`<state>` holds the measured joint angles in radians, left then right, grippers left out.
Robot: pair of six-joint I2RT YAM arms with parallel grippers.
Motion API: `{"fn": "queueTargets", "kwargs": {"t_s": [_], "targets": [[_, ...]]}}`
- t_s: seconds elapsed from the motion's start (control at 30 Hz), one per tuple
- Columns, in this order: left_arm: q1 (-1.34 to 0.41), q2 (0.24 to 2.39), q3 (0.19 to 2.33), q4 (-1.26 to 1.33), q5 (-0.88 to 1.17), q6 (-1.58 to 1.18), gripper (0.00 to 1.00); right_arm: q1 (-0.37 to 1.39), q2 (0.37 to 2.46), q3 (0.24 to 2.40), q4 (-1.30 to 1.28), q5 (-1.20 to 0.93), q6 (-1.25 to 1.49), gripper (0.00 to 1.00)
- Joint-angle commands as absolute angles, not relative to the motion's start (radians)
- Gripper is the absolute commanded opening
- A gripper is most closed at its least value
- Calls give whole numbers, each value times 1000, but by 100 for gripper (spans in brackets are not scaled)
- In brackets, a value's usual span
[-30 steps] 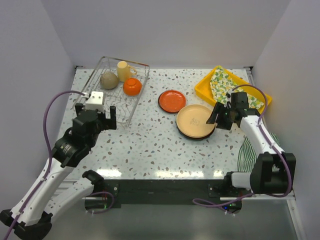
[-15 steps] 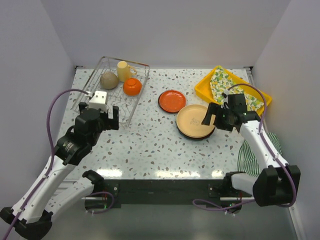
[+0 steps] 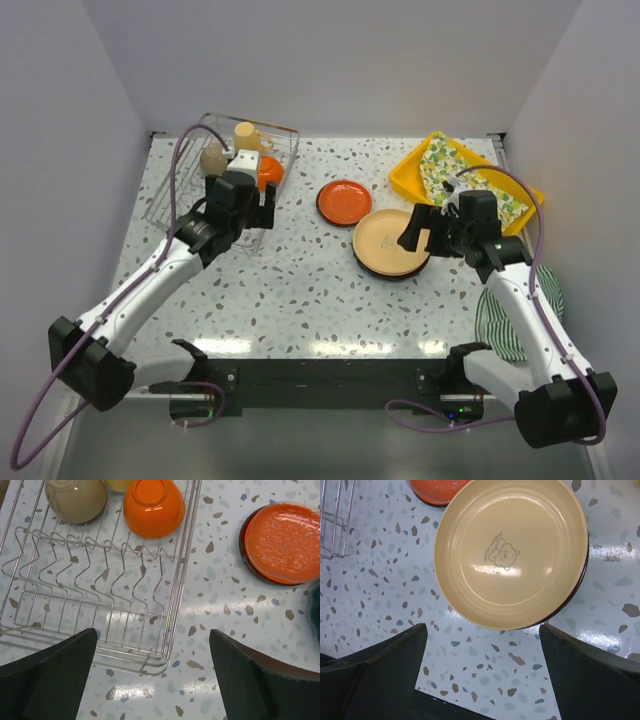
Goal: Unload the mixed dishes from the dish rack
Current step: Place the plate at the center of the board.
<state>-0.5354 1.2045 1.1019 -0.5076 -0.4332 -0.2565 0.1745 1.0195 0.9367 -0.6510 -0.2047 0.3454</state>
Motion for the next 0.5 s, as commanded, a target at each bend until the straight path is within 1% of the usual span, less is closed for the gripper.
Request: {"fn": "queueTargets", "kwargs": {"t_s": [0.0, 0.17, 0.33, 0.47], "targets": [[-483, 1324, 1241, -391, -468, -311, 100, 259, 974, 927, -586, -207, 304, 98], [-364, 1469, 1331, -353, -362, -327, 100, 299, 960, 891, -584, -239, 313, 98], [-278, 1600, 1380, -298, -278, -293, 100, 299, 946, 867, -557, -166, 327, 98], [-229, 1693, 1428, -285, -275, -252, 100, 299, 946, 868, -557, -160, 348, 98]]}}
